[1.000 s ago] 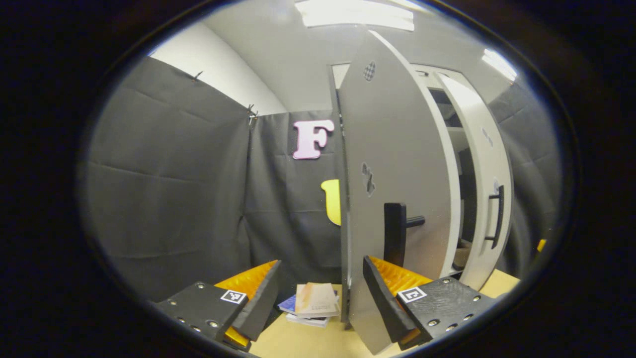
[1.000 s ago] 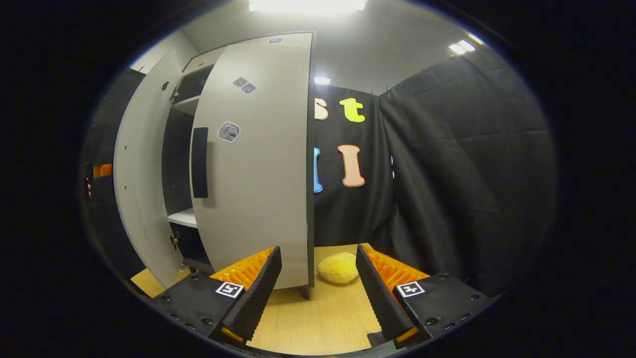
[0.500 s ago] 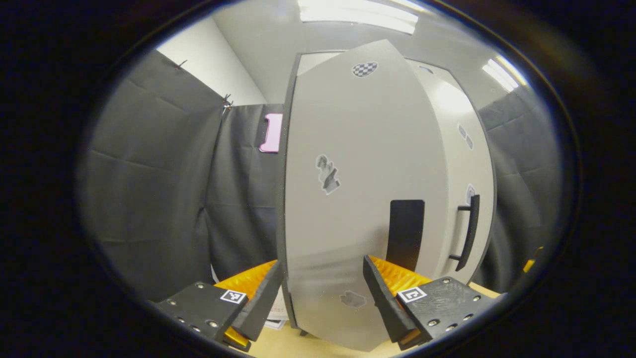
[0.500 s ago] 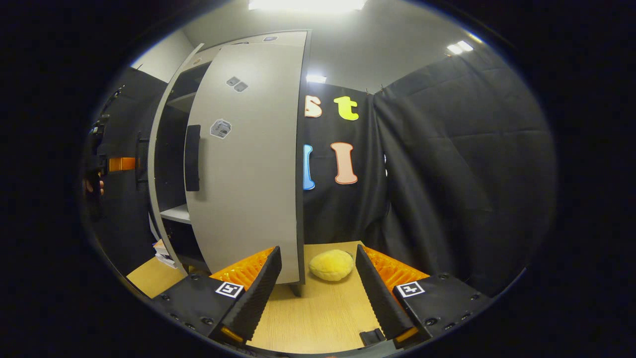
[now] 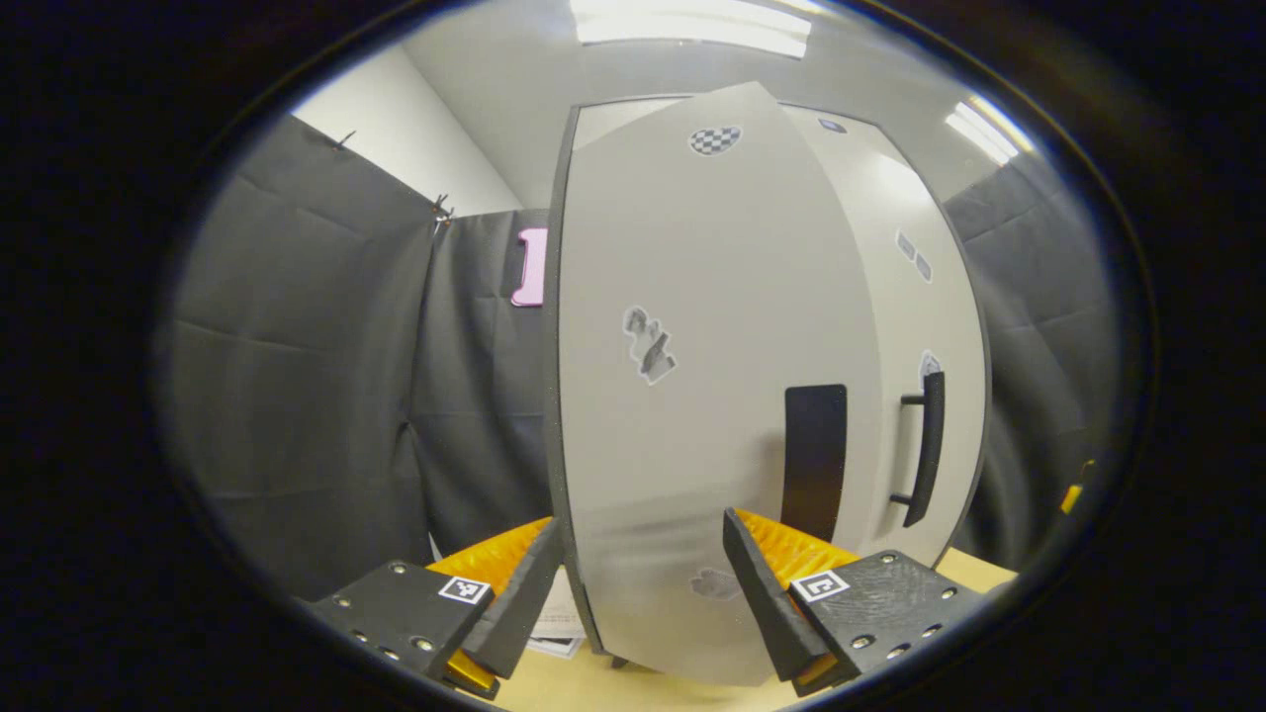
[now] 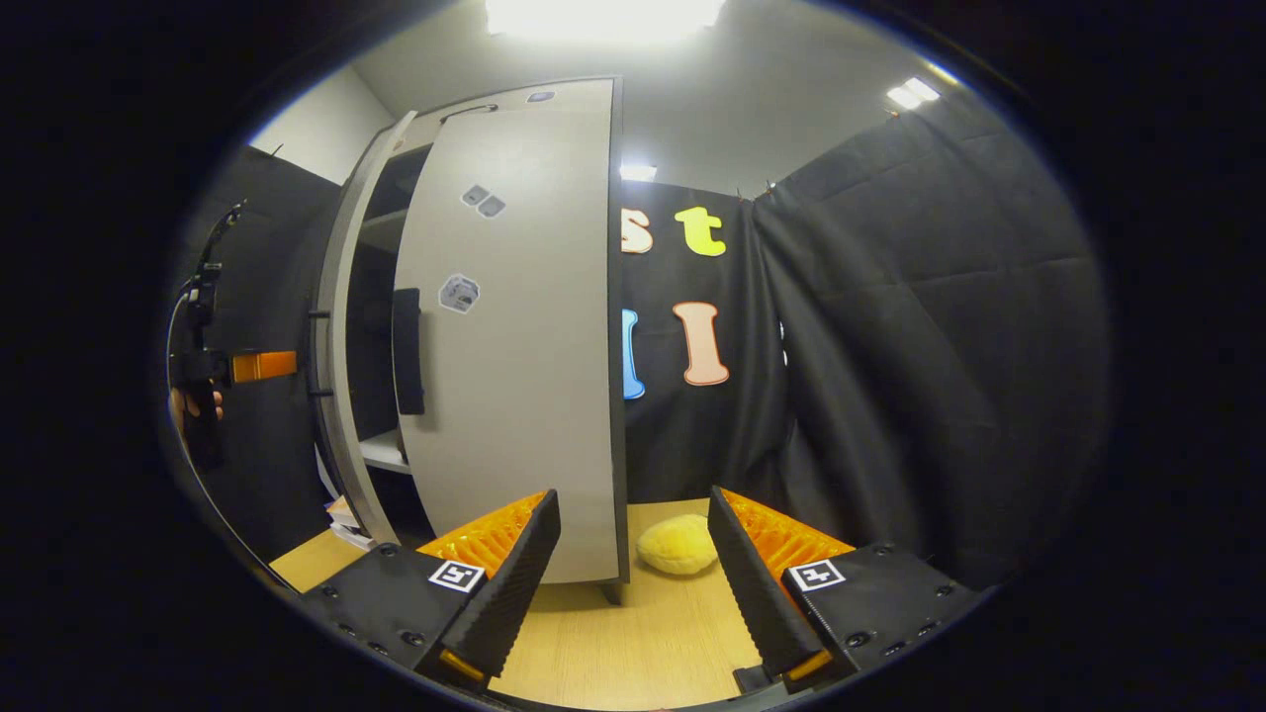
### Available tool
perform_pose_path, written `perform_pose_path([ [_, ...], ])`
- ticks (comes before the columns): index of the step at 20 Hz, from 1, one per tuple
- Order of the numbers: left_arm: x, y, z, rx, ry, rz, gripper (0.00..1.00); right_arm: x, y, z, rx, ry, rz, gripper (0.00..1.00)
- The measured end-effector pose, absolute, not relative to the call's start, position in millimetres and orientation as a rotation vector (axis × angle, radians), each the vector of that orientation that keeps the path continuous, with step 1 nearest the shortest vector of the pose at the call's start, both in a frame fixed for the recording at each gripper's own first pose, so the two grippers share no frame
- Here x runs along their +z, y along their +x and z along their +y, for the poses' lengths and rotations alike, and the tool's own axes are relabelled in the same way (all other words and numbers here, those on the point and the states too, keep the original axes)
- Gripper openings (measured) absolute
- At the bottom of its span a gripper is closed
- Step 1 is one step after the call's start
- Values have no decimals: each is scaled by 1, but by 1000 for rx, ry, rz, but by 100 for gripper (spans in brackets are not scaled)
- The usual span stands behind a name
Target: Grab one shoe with the right hand and put it into the shoe cabinet, grab the other shoe with the left hand and put it into the shoe cabinet; then close the right door with the right hand and the left door with the left hand.
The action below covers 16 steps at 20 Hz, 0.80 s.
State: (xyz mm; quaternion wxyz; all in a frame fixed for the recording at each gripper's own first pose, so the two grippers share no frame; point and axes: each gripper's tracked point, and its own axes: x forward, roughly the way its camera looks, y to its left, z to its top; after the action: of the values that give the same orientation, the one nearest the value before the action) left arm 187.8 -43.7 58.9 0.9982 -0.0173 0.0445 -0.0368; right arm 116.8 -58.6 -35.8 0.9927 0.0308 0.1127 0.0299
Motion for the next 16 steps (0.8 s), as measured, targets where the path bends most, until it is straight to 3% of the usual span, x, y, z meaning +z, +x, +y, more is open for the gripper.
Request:
perform_pose_path([
  [8, 67, 108, 4, -47, -16, 88, 100, 15, 96, -51, 96, 83, 134, 95],
  [16, 52, 48, 24, -28, 7, 83, 100, 17, 74, -44, 121, 41, 98, 95],
])
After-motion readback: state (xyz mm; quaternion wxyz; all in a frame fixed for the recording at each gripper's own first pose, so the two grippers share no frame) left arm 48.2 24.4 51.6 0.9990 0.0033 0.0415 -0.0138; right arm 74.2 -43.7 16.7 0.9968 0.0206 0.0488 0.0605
